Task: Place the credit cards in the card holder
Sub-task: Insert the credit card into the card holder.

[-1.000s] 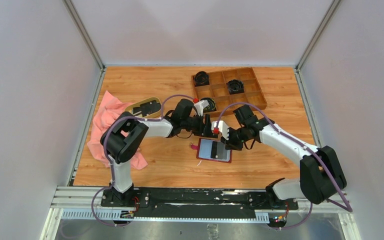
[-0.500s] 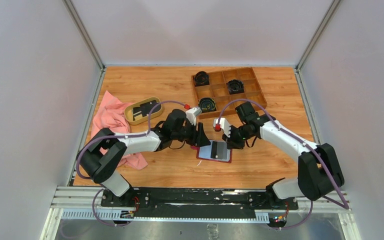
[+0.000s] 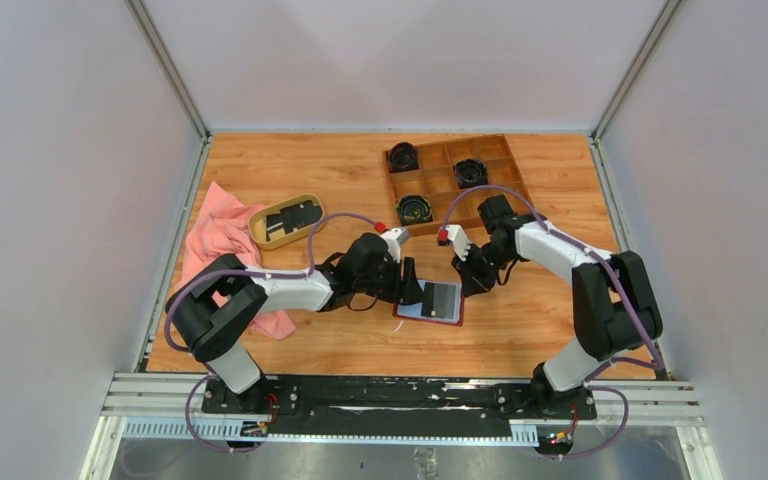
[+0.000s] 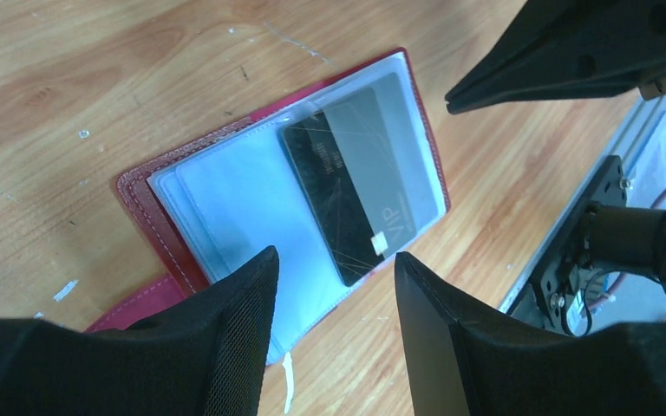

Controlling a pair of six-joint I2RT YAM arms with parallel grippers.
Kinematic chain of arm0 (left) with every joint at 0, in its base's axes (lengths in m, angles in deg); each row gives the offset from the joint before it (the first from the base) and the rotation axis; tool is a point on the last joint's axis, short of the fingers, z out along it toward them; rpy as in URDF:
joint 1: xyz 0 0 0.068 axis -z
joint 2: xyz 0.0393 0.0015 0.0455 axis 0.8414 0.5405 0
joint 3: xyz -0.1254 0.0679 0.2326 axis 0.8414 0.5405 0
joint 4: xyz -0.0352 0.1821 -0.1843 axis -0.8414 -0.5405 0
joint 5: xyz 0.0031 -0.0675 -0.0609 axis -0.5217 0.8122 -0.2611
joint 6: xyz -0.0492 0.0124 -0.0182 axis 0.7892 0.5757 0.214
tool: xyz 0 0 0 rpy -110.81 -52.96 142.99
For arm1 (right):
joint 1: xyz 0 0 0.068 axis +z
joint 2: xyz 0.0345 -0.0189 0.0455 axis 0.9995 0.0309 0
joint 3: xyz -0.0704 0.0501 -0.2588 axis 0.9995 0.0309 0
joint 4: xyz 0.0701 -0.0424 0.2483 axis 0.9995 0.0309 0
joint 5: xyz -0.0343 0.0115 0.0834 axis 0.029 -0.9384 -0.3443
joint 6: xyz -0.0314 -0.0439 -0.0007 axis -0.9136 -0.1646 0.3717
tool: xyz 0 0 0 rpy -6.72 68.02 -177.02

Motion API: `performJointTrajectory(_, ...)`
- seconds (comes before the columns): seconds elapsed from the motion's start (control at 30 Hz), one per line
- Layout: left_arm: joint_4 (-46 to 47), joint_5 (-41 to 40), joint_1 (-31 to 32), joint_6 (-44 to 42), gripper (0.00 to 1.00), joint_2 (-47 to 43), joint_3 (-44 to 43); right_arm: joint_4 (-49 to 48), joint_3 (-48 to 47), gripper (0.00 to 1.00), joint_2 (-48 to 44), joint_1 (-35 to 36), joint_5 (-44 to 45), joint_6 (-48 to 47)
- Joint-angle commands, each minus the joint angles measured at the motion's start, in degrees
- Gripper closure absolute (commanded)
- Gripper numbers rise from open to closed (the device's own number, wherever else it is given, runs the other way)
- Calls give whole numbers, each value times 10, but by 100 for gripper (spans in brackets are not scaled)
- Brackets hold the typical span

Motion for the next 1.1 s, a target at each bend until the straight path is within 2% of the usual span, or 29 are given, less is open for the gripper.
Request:
performJointTrajectory(0.0, 6, -21, 8, 23, 44, 37, -22, 44, -25, 94, 46, -8, -18, 23)
performJointTrajectory(0.27, 5, -17, 21, 28, 44, 58, -42, 56, -36, 95, 89, -7, -16, 32)
performJointTrajectory(0.57, 4, -19, 27, 37, 45, 90, -54, 57, -38, 95, 97, -7, -15, 37)
performJointTrajectory(1.07, 5, 20, 50, 47, 49, 121, -97, 57, -41, 95, 106, -8, -15, 43)
